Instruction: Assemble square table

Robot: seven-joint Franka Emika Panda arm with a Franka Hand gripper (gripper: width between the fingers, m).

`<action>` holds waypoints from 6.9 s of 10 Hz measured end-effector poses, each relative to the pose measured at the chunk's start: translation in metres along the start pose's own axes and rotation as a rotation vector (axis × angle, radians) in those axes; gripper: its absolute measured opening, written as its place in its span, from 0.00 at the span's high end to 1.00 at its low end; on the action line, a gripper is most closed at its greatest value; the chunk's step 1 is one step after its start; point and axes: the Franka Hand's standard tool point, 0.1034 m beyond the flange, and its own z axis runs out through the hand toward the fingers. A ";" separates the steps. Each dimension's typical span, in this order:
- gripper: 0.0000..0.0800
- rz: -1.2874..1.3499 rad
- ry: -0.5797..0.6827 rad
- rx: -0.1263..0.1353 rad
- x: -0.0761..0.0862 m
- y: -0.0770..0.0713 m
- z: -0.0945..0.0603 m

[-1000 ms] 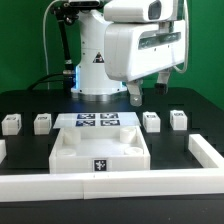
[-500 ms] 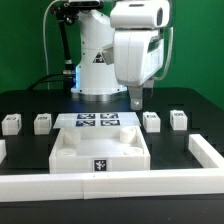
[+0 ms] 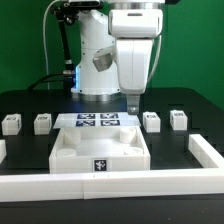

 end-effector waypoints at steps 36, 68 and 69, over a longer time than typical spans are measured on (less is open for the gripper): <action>0.92 -0.148 0.025 0.054 -0.012 -0.071 0.078; 0.19 0.340 0.067 -0.044 0.062 -0.088 0.036; 0.19 0.341 0.067 -0.044 0.062 -0.088 0.036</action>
Offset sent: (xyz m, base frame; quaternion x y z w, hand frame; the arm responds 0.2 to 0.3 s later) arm -0.0367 -0.0412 -0.0087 0.0139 0.0115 -0.1060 0.9942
